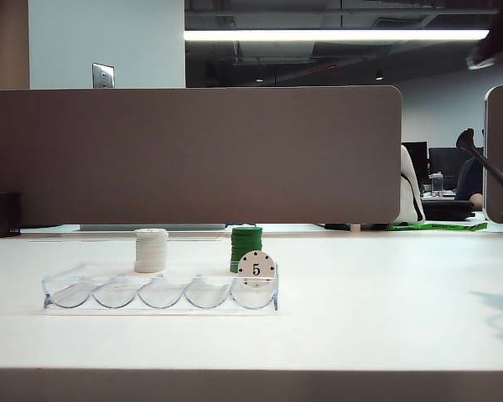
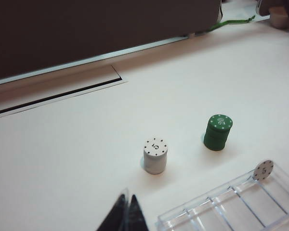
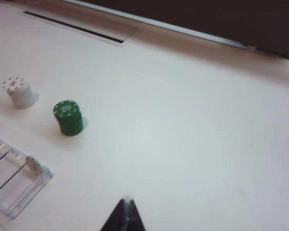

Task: Pick up the chip in the box and place it on the pile of chips with the same color.

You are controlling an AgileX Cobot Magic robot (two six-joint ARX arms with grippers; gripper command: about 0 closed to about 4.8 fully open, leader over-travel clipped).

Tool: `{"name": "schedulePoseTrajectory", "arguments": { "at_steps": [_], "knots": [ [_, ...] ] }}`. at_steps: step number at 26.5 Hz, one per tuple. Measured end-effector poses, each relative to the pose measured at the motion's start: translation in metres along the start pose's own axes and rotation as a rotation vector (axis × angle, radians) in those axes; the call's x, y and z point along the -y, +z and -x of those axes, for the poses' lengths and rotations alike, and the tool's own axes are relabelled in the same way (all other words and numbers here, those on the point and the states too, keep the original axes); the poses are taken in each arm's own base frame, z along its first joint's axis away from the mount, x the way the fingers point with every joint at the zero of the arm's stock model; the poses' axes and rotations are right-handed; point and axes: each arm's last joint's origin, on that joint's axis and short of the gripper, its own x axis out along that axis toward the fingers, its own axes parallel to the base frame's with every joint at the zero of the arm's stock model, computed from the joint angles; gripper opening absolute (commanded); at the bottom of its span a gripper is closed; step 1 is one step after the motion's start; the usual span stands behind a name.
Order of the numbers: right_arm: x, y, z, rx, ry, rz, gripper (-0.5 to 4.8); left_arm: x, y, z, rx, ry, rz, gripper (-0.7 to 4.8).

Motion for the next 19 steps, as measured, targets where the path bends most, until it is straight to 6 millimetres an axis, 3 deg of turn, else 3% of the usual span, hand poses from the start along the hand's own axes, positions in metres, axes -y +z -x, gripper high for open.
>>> {"name": "schedulePoseTrajectory", "arguments": {
  "at_steps": [5, 10, 19],
  "knots": [
    [-0.009, 0.003, -0.022, -0.075, 0.057, -0.006, -0.06, -0.006, 0.015, -0.015, -0.027, -0.045, 0.009, -0.06],
    [-0.015, 0.001, -0.042, -0.149, 0.020, -0.001, -0.06, 0.009, 0.017, -0.040, -0.089, -0.179, -0.020, -0.06],
    [-0.015, 0.008, -0.046, -0.069, 0.010, -0.074, -0.05, 0.019, 0.009, -0.057, -0.171, -0.174, -0.047, -0.05]
  ]
}}
